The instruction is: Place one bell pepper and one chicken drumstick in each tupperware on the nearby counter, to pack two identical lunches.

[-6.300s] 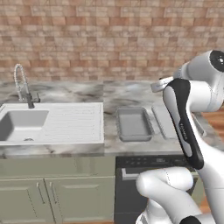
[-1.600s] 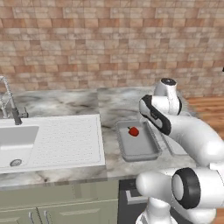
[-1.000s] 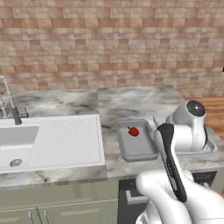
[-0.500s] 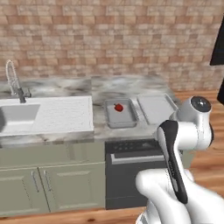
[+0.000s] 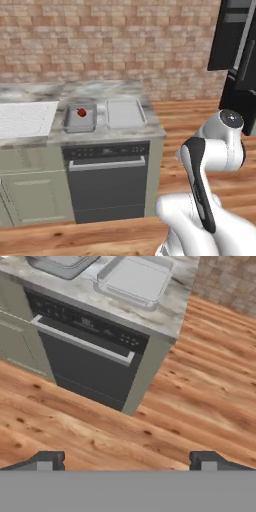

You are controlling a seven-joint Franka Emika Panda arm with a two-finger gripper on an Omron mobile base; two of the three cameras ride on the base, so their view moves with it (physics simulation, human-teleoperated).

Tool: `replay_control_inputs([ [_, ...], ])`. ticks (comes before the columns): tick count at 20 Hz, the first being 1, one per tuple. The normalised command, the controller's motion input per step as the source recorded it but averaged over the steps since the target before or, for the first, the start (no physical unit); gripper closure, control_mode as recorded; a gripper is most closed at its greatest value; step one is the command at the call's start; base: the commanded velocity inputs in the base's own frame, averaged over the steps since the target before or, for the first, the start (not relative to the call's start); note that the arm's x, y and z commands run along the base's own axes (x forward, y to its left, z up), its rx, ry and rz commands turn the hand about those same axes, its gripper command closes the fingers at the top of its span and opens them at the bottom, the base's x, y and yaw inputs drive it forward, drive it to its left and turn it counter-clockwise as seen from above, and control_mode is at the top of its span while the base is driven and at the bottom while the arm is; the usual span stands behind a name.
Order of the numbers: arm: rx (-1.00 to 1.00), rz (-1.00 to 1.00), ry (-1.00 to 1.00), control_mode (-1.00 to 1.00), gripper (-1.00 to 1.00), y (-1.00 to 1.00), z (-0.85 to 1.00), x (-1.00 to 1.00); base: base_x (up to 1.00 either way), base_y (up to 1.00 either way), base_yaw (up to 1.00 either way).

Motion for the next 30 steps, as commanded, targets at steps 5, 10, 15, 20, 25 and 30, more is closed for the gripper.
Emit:
replay_control_inputs([
  [5,0.0,0.0,0.0,1.0,-1.0,0.0,0.0,0.0,0.0,-1.0,-0.02],
  [10,0.0,0.0,0.0,1.0,-1.0,0.0,0.0,0.0,0.06,-1.0,0.0],
  [15,0.0,0.0,0.0,1.0,-1.0,0.0,0.0,0.0,0.59,-0.92,0.0],
  [20,0.0,0.0,0.0,1.0,-1.0,0.0,0.0,0.0,0.99,-0.48,0.0],
  [25,0.0,0.0,0.0,1.0,-1.0,0.0,0.0,0.0,1.0,-0.17,0.0],
  [30,0.0,0.0,0.0,1.0,-1.0,0.0,0.0,0.0,1.0,-0.14,-0.03],
])
